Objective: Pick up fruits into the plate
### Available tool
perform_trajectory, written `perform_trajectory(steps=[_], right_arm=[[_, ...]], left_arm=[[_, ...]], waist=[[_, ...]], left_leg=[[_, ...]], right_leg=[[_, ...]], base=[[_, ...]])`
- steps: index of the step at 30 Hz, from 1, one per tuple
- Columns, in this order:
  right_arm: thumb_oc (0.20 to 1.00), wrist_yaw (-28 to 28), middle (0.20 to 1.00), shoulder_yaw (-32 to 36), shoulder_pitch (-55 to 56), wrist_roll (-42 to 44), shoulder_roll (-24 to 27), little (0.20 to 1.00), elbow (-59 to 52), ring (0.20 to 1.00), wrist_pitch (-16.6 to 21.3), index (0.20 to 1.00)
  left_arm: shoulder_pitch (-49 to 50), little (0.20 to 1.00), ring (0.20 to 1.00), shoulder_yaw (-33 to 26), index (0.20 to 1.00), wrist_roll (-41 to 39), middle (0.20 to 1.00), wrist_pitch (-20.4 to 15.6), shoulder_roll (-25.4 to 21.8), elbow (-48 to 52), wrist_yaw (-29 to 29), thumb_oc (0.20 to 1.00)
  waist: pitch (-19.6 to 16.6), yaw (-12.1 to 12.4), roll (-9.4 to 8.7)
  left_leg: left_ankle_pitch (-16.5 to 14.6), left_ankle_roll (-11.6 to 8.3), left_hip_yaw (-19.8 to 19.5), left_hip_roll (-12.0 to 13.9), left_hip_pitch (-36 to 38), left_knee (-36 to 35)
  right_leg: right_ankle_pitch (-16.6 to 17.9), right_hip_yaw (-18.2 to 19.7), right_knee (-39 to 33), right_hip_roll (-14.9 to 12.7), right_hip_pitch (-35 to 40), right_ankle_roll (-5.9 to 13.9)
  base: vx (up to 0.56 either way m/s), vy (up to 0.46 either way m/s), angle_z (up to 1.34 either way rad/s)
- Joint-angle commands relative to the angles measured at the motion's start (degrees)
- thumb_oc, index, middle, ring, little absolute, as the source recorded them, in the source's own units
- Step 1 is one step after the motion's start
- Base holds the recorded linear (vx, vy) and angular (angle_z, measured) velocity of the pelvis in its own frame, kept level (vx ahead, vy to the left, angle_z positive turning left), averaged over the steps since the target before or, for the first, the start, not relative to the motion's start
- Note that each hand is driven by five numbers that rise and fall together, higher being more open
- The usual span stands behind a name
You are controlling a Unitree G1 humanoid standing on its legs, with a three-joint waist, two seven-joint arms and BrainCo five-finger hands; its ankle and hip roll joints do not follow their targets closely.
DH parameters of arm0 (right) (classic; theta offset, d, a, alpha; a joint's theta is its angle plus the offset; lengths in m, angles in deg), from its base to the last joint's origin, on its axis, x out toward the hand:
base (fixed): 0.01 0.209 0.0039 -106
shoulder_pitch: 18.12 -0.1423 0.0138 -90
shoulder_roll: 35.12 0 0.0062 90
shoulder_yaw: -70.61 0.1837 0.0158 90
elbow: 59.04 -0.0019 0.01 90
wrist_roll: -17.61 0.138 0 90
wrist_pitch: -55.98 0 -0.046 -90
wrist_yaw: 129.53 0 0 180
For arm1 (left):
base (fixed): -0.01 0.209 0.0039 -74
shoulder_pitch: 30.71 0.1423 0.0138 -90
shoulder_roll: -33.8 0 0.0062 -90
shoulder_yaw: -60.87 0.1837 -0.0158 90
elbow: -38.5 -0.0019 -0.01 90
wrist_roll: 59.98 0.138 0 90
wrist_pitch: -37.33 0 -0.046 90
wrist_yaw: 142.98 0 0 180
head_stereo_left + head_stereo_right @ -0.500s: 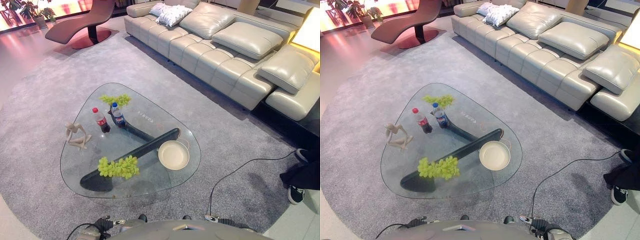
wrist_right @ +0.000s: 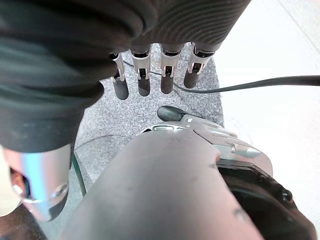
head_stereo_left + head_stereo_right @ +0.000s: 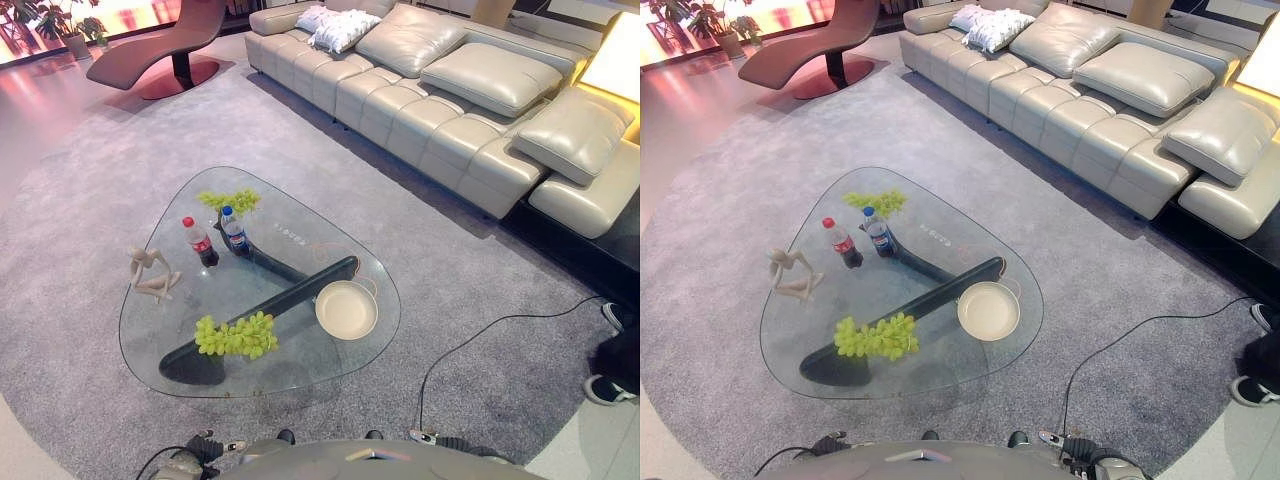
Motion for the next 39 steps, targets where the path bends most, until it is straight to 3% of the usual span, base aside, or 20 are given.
perform_trajectory(steps=[1,3,11,19,22,30,39], right_arm=[[1.0,-0.47,1.0,-1.47,-5.3,-0.37,1.46,1.0,1.85,1.0,-0.45,1.0],[1.0,-0.78,1.0,-2.24,-6.46,0.34,3.31,1.0,1.52,1.0,-1.41,1.0],[1.0,-0.77,1.0,-3.65,-12.73,3.34,8.32,1.0,0.08,1.0,-1.75,1.0],[1.0,0.27,1.0,-5.89,-19.17,6.84,9.23,1.0,-2.4,1.0,0.28,1.0],[1.0,1.34,1.0,-7.26,-22.82,9.35,8.86,1.0,-4.1,1.0,0.6,1.0],[1.0,4.3,1.0,-9.04,-29.12,10.14,7.55,1.0,-6.39,1.0,0.26,1.0],[1.0,5.75,1.0,-9.94,-30.55,9.98,6.41,1.0,-5.77,1.0,2.45,1.0]], left_arm=[[-5.99,1.0,1.0,2.22,1.0,5.21,1.0,-3.18,-1.63,-1.23,-4.89,1.0],[-9.36,1.0,1.0,5.96,1.0,10.01,1.0,-5.34,-3.48,1.57,-8.35,1.0],[-20.47,1.0,1.0,12.88,1.0,13.47,1.0,-4.51,-9.7,11.31,-13.69,1.0],[-30.87,1.0,1.0,16.59,1.0,16.44,1.0,-5.36,-15.99,14.71,-16.09,1.0],[-36.18,1.0,1.0,19.32,1.0,18.91,1.0,-3.0,-17.71,14.05,-16.17,1.0],[-41.88,1.0,1.0,22.85,1.0,24.34,1.0,1.52,-17.55,10.49,-15.04,1.0],[-42.06,1.0,1.0,23.66,1.0,24.2,1.0,4.23,-15.29,4.71,-16.1,1.0]], waist=[[3.17,-0.07,-1.3],[3.8,-0.74,-0.43],[8.94,-2.66,2.29],[14.79,-4.02,2.88],[17.77,-4.54,2.69],[22.85,-5.87,2.19],[23.01,-5.78,1.31]], left_leg=[[-6.48,2.17,3.97,-3.42,1.17,0.4],[-6.1,2.07,4.15,-3.28,0.21,0.52],[-4.68,1.81,4.03,-3.26,-5.59,1.86],[-3.83,2.05,3.43,-3.69,-12.51,4.55],[-3.7,2.17,2.69,-4.02,-16.59,7.26],[-2.81,2.13,3.02,-4.32,-22.89,10.54],[-1.43,1.81,3.01,-4.03,-28.88,11.42]], right_leg=[[-3.35,5.21,2.49,-0.89,0.13,2.51],[-3.22,5.56,2.66,-0.95,-1.1,2.57],[-2.65,7.41,4.53,-0.8,-7.91,2.08],[-2.95,9.58,8.08,0.34,-15.03,0.94],[-3.32,9.62,11.4,0.74,-19.64,0.37],[-3.09,10.71,15.32,2.06,-27.06,-0.4],[-3.29,11.21,17.73,3.37,-33.28,-0.66]], base=[[0.0,0.031,-0.11],[-0.02,0.08,-0.16],[-0.11,0.072,-0.08],[-0.12,0.001,-0.17],[-0.11,-0.036,-0.05],[-0.08,0.001,-0.13],[-0.07,0.005,-0.1]])
